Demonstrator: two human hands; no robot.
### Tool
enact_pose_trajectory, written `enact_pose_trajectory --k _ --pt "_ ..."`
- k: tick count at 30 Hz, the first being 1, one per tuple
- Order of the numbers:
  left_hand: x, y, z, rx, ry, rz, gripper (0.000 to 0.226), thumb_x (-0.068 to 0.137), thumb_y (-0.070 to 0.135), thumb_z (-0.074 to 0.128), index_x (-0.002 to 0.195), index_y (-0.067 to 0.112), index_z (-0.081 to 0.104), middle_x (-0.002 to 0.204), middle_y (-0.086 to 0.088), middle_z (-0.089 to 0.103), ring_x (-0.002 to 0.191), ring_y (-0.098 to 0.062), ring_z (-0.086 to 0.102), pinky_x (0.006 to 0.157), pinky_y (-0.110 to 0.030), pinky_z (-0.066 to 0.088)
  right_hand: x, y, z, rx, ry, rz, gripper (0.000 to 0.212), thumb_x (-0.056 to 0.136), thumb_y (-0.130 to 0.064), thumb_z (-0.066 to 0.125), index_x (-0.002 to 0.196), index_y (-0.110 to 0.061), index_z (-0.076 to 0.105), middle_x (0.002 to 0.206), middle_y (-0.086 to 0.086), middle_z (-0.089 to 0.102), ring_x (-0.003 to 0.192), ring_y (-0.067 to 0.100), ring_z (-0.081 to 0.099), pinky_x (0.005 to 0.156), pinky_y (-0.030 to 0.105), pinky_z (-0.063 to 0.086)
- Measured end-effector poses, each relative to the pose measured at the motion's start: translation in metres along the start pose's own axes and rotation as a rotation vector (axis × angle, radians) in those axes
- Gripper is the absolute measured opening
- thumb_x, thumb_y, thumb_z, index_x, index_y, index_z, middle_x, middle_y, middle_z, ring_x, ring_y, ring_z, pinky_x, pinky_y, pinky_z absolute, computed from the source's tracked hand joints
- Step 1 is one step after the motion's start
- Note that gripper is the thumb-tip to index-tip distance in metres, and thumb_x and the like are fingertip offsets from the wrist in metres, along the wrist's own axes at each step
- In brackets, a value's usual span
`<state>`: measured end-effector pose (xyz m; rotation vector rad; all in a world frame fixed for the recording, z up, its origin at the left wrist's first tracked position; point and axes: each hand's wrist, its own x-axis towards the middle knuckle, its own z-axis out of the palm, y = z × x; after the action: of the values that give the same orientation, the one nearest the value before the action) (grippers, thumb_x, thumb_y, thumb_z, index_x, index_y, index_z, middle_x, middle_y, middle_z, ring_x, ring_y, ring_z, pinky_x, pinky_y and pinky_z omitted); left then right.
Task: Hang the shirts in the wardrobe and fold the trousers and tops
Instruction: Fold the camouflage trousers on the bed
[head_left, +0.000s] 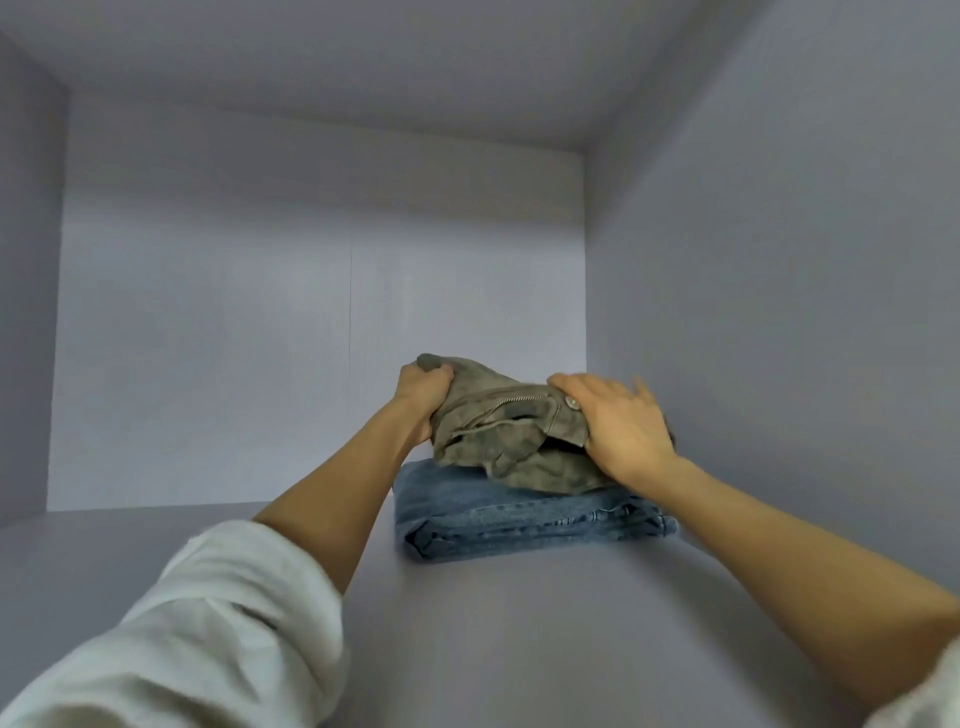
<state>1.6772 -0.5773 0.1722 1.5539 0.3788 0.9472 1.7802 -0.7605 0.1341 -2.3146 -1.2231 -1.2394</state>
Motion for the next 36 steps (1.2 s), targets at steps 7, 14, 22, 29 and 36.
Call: enact_pose_trajectory --k 7,14,22,29,36 --pt "-0.015 -0.039 -0.012 0.799 0.082 -0.151 0.058 0.098 0.03 0.038 0.143 0.002 0.014 0.142 -0.022 0.032 0.124 -0.037 0.042 0.096 -0.042 0.041 -0.001 -0.005 -0.014 -0.067 -0.32 -0.271 0.064 0.089 -0.009 0.045 0.144 -0.033 0.023 0.15 -0.007 0.03 0.138 0.015 0.022 0.111 0.054 0.001" --pt "-0.052 -0.036 0.003 1.446 -0.21 0.421 0.057 0.097 0.052 0.01 0.148 0.033 -0.007 0.158 -0.002 -0.007 0.143 -0.028 -0.016 0.112 -0.054 -0.008 -0.019 -0.007 -0.028 0.077 -0.866 -0.125 0.093 0.085 -0.03 0.06 0.147 -0.036 -0.01 0.158 -0.003 0.0 0.144 0.026 0.006 0.116 0.047 0.013" --pt "-0.095 -0.053 -0.019 1.495 -0.459 0.464 0.096 0.073 0.081 0.04 0.141 0.046 -0.019 0.158 0.001 -0.007 0.144 -0.029 -0.009 0.115 -0.053 -0.003 -0.062 -0.012 -0.003 -0.265 -0.582 -0.155 0.099 0.086 -0.051 0.054 0.14 -0.038 -0.027 0.157 0.005 -0.003 0.142 0.038 0.006 0.106 0.064 0.015" --pt "-0.094 -0.055 -0.008 1.627 -0.253 0.718 0.109 0.08 0.044 0.063 0.136 0.045 -0.03 0.155 -0.009 0.005 0.14 -0.034 0.016 0.11 -0.052 0.024 -0.036 -0.001 -0.004 -0.09 -0.281 -0.168 0.042 0.097 -0.029 0.039 0.137 -0.024 0.029 0.122 0.01 0.052 0.1 0.031 0.057 0.073 0.036 0.044" --pt "-0.059 -0.021 0.003 1.477 0.021 0.833 0.078 0.088 0.021 0.051 0.148 0.028 0.002 0.139 -0.008 0.04 0.12 -0.028 0.044 0.093 -0.034 0.039 0.012 0.002 -0.004 -0.129 -0.005 -0.051 0.058 0.086 0.002 0.045 0.136 -0.022 0.029 0.122 0.008 0.047 0.095 0.032 0.055 0.058 0.035 0.037"
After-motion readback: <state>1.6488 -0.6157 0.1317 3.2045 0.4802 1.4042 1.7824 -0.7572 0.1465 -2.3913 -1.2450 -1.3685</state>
